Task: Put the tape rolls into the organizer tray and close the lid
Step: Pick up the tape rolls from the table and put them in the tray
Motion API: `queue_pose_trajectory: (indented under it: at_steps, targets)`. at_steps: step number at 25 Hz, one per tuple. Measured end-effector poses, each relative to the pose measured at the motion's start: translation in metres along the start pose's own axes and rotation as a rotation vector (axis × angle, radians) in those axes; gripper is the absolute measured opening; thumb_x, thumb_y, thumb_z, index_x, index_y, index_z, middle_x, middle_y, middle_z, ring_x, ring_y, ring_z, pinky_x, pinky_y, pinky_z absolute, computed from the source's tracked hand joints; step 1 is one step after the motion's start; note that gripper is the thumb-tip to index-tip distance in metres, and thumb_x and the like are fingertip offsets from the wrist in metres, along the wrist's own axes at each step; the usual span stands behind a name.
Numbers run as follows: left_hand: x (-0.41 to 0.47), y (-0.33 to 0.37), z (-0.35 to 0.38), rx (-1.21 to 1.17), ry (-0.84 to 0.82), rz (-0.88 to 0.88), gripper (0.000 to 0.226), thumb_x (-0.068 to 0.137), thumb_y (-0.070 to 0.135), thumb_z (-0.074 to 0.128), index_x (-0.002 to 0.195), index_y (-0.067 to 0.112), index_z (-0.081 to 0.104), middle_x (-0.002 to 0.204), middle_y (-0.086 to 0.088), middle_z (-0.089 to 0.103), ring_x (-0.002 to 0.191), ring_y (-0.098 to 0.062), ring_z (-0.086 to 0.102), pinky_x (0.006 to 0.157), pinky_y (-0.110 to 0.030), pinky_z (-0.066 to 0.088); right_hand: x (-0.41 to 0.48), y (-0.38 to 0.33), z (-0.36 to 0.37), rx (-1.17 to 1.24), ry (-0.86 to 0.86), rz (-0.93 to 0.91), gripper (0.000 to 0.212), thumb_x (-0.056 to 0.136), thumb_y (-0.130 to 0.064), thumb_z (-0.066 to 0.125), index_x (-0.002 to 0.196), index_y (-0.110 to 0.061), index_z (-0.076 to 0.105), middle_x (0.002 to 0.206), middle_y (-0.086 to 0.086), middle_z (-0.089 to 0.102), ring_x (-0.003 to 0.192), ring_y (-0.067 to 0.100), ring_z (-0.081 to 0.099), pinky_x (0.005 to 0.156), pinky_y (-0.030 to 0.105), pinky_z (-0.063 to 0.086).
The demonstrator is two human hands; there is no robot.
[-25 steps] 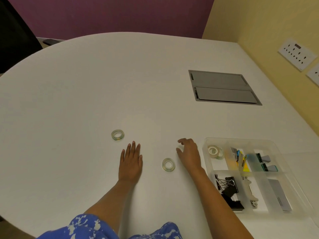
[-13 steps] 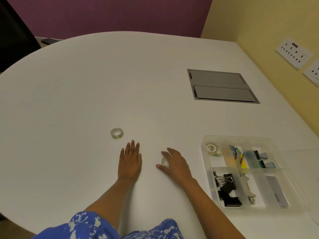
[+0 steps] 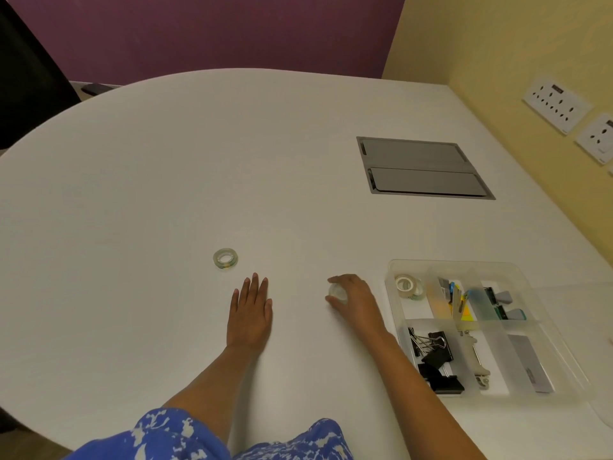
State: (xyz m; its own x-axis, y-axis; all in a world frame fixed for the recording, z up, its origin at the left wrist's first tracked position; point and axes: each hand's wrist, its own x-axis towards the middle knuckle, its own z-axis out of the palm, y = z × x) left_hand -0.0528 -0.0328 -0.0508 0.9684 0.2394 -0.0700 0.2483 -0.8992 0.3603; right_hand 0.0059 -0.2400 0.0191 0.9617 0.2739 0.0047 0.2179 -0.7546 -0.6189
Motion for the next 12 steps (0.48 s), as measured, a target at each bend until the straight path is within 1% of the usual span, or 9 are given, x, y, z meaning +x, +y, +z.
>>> queue_pose_trajectory:
  at_steps: [4,7,9,12]
  targets:
    - [0.000,0.000,0.000,0.011,-0.003,-0.005,0.052,0.103,0.029,0.018,0.152,0.021,0.002,0.162,-0.001,-0.004,0.149,-0.016,-0.005,0.123,-0.036,-0.003,0.009,0.007,-0.045,0.068,0.184,0.129,0.039,0.083,-0.013,0.072,0.120,-0.008,0.061,0.124,0.012,0.058,0.117,0.026,0.053,0.100,0.028,0.039]
    - [-0.001,0.000,0.000,0.014,-0.002,-0.007,0.052,0.103,0.029,0.018,0.152,0.021,0.002,0.162,0.000,-0.004,0.149,-0.016,-0.005,0.123,-0.035,-0.003,0.007,0.027,-0.074,0.027,0.272,0.248,0.039,0.083,-0.013,0.071,0.120,-0.005,0.061,0.124,0.017,0.057,0.117,0.031,0.053,0.099,0.034,0.041]
    - [-0.001,0.001,-0.001,0.018,-0.003,-0.008,0.052,0.103,0.029,0.018,0.152,0.020,0.002,0.162,0.000,-0.004,0.149,-0.016,-0.005,0.123,-0.035,-0.002,0.003,0.044,-0.088,-0.075,0.259,0.344,0.038,0.084,-0.015,0.071,0.120,-0.005,0.061,0.123,0.019,0.056,0.115,0.034,0.054,0.094,0.037,0.044]
    - [-0.001,0.001,-0.001,0.022,-0.005,-0.008,0.052,0.103,0.029,0.018,0.152,0.020,0.002,0.162,-0.001,-0.004,0.149,-0.016,-0.005,0.123,-0.036,-0.002,-0.005,0.066,-0.097,-0.211,0.133,0.472,0.039,0.085,-0.020,0.070,0.121,-0.006,0.059,0.124,0.019,0.056,0.111,0.034,0.057,0.084,0.038,0.048]
